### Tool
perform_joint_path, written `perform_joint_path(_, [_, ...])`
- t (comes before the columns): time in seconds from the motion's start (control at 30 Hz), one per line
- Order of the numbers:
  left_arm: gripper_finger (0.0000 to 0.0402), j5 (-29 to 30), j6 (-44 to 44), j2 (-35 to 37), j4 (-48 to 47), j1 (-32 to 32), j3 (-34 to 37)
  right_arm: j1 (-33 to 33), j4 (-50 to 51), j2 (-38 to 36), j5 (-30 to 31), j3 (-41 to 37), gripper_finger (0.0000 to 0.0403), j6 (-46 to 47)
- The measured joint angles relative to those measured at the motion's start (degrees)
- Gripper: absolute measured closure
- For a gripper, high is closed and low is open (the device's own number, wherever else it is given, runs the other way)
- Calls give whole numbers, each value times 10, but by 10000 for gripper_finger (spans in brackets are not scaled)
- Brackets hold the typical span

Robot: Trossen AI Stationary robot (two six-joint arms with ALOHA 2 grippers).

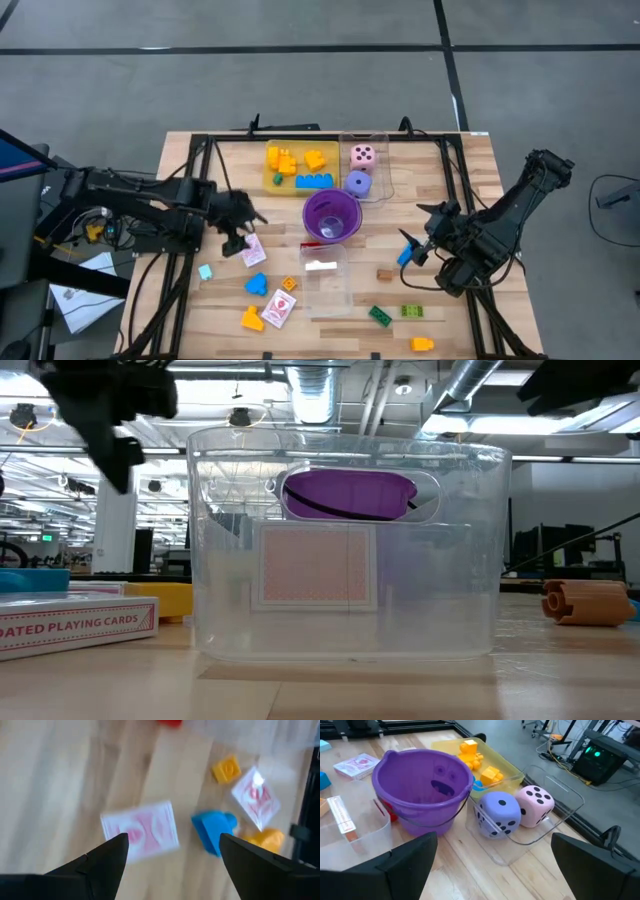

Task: Pick & Place Toys
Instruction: Put the light blue game piece into the yellow bin

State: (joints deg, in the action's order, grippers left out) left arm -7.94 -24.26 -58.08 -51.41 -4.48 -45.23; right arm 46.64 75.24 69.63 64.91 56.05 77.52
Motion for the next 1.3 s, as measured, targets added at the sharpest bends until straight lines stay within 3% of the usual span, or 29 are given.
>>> perform_joint_path(0.37, [92,6,-275,-6,-93,-157,0,-19,11,0,13,0,19,-8])
perform_joint_path(0.7, [92,-1,-421,-92,-107,-235,0,-19,13,0,14,0,19,-15])
perform_joint_path(1.03, [92,-71,-373,-235,-123,-242,0,-19,10,0,14,0,19,-15])
perform_joint_path(1.3, [92,-88,-303,-272,-160,-237,0,-19,8,0,14,0,19,-14])
